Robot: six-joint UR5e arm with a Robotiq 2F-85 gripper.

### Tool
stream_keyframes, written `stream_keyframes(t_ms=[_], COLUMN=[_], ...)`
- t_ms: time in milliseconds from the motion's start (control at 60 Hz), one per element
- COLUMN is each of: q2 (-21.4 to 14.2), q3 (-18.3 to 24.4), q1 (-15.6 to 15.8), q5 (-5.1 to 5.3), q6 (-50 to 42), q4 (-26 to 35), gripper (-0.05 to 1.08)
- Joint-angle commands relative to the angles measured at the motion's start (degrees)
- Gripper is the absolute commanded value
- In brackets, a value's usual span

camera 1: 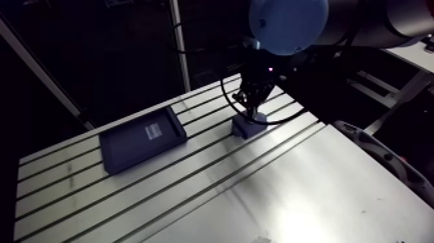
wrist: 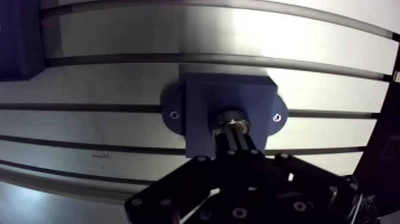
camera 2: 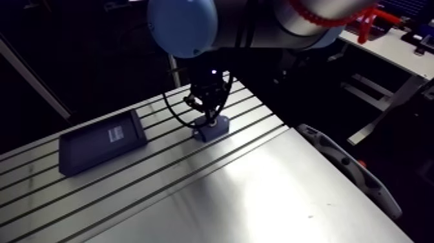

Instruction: Pick up the bearing and press it into the housing until flush.

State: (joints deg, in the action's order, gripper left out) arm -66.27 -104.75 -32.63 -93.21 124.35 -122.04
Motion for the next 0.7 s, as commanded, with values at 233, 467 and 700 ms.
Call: stream_keyframes(t_ms=[233, 467, 700], q2=[0.05, 0.05, 0.49], q3=[-0.15, -0.23, -0.15], q1=[0.02, 0.02, 0.02], q5=[0.01, 0.09, 0.09], q6=[-0.02, 0.07, 0.07], q4=[0.00, 0.00, -0.31], gripper=[1.07, 1.07, 1.07])
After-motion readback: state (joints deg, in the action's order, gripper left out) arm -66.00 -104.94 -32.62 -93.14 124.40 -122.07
